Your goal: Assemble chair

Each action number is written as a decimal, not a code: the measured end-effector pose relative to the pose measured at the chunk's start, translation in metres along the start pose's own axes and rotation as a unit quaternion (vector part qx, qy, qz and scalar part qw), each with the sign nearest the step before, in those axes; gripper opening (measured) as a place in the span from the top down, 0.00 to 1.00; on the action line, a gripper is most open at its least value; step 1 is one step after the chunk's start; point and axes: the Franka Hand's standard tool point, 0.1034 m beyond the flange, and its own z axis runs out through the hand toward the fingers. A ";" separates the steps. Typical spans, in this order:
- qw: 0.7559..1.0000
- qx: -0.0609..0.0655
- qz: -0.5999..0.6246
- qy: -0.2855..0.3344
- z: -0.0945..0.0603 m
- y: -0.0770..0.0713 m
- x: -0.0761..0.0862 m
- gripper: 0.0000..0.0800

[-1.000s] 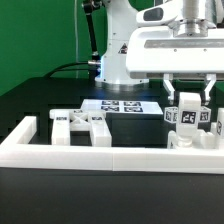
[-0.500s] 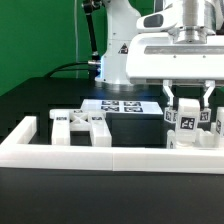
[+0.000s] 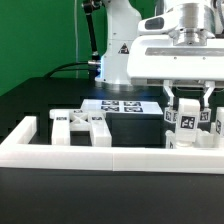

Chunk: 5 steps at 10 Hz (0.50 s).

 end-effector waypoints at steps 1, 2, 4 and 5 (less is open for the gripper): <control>1.000 0.000 0.000 -0.002 0.000 0.000 0.000 0.64; 1.000 0.000 0.002 -0.019 0.002 0.000 -0.002 0.56; 1.000 0.000 0.002 -0.020 0.002 0.000 -0.003 0.39; 1.000 0.000 0.002 -0.021 0.003 0.000 -0.003 0.23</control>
Offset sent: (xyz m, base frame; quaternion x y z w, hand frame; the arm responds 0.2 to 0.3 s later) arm 0.0000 0.0000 0.0000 0.0000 0.0000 0.0000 1.0000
